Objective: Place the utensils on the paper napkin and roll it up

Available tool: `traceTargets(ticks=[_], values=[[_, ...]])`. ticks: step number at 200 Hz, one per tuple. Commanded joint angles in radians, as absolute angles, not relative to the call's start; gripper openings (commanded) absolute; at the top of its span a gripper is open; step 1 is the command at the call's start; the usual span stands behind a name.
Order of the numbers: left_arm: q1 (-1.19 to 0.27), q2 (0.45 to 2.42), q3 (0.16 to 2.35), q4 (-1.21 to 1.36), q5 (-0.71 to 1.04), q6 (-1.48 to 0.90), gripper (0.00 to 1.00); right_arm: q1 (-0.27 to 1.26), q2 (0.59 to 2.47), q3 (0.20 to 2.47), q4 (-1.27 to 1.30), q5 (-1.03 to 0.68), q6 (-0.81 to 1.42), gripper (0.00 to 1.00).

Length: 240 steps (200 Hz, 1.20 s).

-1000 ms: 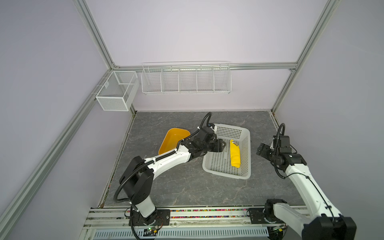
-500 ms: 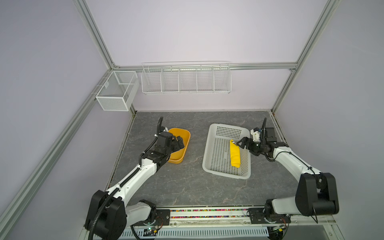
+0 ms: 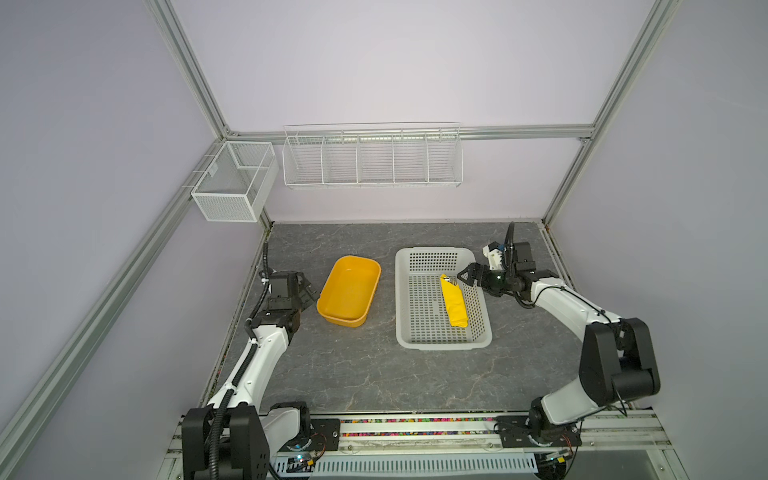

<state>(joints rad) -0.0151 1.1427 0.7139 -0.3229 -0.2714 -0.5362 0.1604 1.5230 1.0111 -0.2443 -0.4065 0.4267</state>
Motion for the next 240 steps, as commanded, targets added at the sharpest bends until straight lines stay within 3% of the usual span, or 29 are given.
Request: traceTargets(ticks=[1,25,48,60,74,112,139,166,180,203,222,240], values=[[0.009,1.181,0.74,-0.316,-0.495,-0.515,0.99,0.146,1.352,0.989,-0.158,-0.254,0.312,0.95],[0.009,1.215,0.738,-0.241,-0.612,-0.466,0.99,0.124,1.255,0.956,-0.132,0.061,0.139,0.96],[0.009,1.23,0.629,0.027,-0.596,-0.301,1.0,0.112,1.22,0.672,0.301,0.355,-0.059,0.99],[0.009,1.248,0.59,0.135,-0.583,-0.234,1.0,0.092,1.248,0.595,0.432,0.418,-0.109,0.99],[0.009,1.275,0.579,0.197,-0.547,-0.187,1.0,0.07,1.274,0.574,0.414,0.402,-0.097,0.99],[0.009,1.342,0.515,0.417,-0.354,-0.139,1.0,-0.003,1.281,0.436,0.701,0.187,-0.001,0.99],[0.009,1.385,0.428,0.671,-0.338,-0.133,1.0,-0.012,1.298,0.47,0.608,0.057,0.001,0.92],[0.008,1.41,0.404,0.731,-0.171,-0.083,1.0,0.0,1.299,0.401,0.653,0.17,-0.002,0.94],[0.008,1.459,0.384,0.802,-0.105,-0.052,1.0,0.0,1.319,0.371,0.693,0.145,-0.012,0.95],[0.008,1.556,0.336,1.024,-0.135,-0.056,0.99,0.0,1.4,0.301,0.911,0.111,-0.025,0.95],[0.006,1.517,0.369,0.893,-0.198,-0.083,1.0,0.003,1.482,0.277,1.028,0.084,-0.037,0.95],[0.005,1.526,0.363,0.92,-0.203,-0.08,0.99,0.009,1.554,0.262,1.144,0.154,-0.027,0.97]])
